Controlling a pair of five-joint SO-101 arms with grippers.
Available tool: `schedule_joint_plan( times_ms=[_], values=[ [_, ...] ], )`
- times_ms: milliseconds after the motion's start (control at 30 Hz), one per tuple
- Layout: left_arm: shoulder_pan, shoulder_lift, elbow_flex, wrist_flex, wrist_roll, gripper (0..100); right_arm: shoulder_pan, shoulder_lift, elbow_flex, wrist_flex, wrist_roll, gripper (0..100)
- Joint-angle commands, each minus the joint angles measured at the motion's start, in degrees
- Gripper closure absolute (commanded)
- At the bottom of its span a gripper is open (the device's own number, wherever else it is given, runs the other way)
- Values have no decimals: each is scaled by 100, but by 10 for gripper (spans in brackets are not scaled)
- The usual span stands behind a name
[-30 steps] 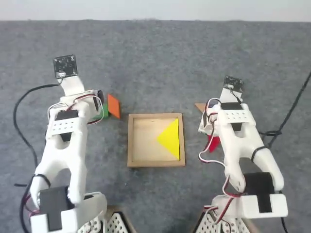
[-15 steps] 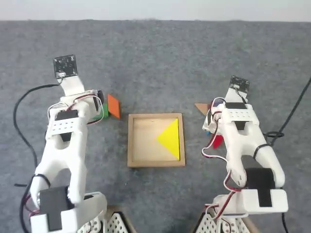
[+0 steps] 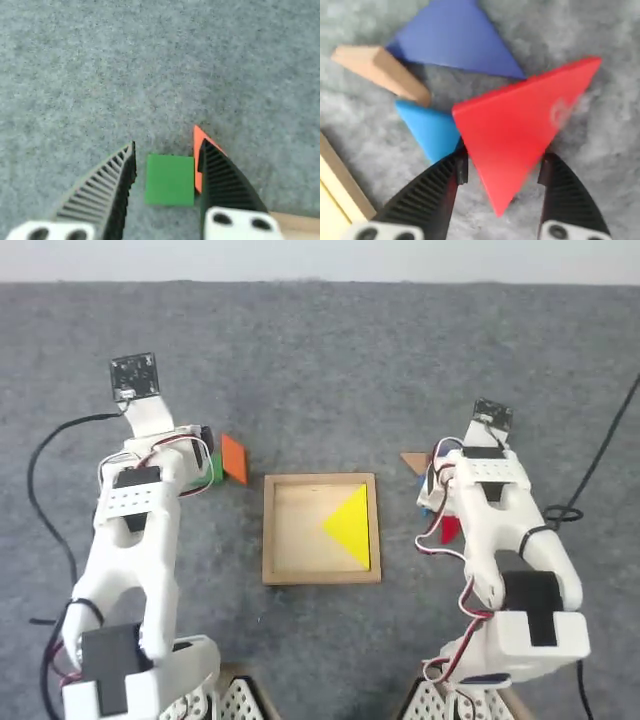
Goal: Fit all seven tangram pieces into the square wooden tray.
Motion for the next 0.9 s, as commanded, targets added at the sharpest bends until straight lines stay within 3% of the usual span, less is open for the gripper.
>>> schedule_joint_plan(
  times_ms=[0, 267, 367, 600, 867],
  values=[
    [141, -18, -277, -149, 26, 800, -75, -66, -510, -40, -712, 786],
    [246, -18, -268, -141, 26, 800, -31, 40, -1116, -84, -2110, 785],
    [255, -18, -268, -141, 26, 800, 22, 215, -1116, -84, -2127, 773],
    [255, -18, -268, -141, 26, 800, -4, 752, -1284, -66, -2154, 581],
    [246, -18, -268, -141, 26, 800, 48, 1156, -1468, -31, -2154, 579]
  ],
)
